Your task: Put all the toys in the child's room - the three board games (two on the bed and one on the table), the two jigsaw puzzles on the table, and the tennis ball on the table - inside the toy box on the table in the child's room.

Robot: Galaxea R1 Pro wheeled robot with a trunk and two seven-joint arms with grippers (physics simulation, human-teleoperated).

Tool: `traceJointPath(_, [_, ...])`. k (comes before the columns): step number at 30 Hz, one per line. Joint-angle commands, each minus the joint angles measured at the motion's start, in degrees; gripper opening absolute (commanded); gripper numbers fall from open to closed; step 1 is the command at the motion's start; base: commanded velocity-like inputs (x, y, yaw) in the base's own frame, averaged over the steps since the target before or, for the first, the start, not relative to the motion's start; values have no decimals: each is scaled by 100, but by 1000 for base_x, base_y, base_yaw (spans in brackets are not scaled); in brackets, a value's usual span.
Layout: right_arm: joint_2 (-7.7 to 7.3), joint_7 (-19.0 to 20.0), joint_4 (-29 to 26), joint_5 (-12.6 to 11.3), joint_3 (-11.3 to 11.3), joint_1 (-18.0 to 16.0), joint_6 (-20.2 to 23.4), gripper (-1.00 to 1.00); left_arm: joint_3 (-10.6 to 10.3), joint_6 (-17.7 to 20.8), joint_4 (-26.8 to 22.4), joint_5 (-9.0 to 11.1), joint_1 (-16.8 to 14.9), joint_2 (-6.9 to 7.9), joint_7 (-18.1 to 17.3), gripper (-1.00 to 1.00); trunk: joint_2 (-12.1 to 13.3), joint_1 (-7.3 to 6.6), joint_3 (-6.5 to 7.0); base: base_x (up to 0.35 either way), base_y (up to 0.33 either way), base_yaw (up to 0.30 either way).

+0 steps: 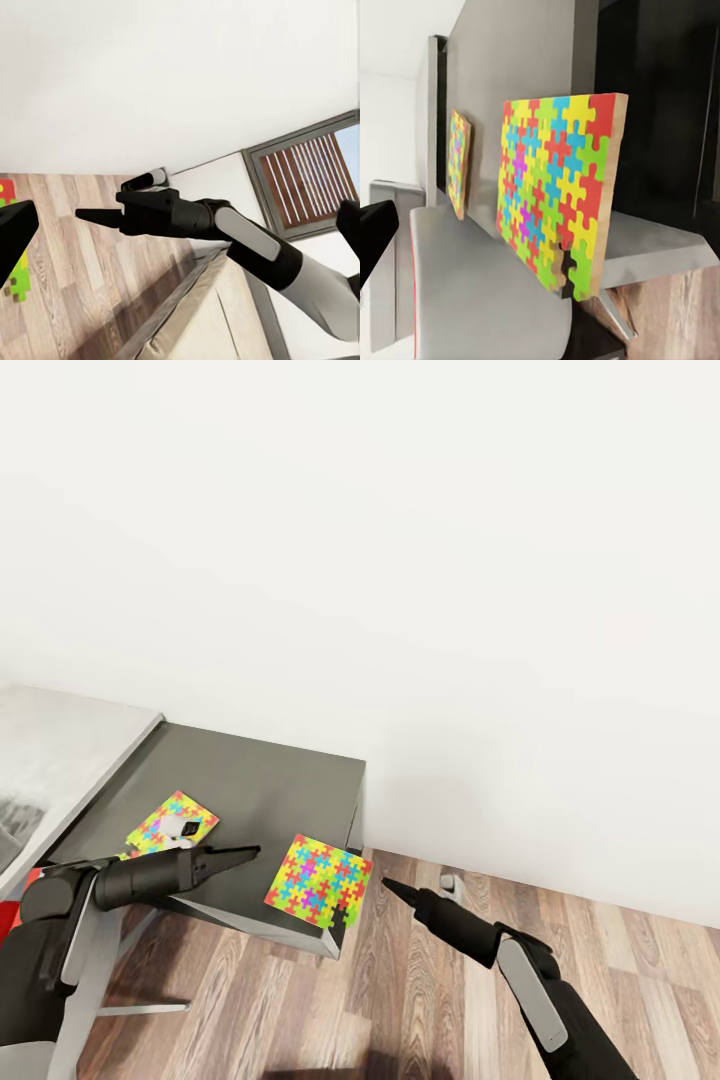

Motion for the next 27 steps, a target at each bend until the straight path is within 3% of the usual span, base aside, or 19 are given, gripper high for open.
traceJointPath(1, [-4,-8,15,-39,6,-10,33,100,-2,60,-1,1,-3,0,-22,100,-9,3,-8,0,25,0])
traceJointPath(9, [-14,27,160,-45,10,-114,48,100,-7,60,-2,3,3,-2,-36,100,-9,3,-8,0,119,0])
traceJointPath(23, [-93,77,171,-81,-14,-125,51,100,-25,60,-2,1,7,-8,-39,100,-9,3,-8,0,7,0])
traceJointPath(27, [-98,79,171,-89,-17,-126,53,100,-14,69,-2,4,7,-6,-43,100,-170,91,-80,0,0,0])
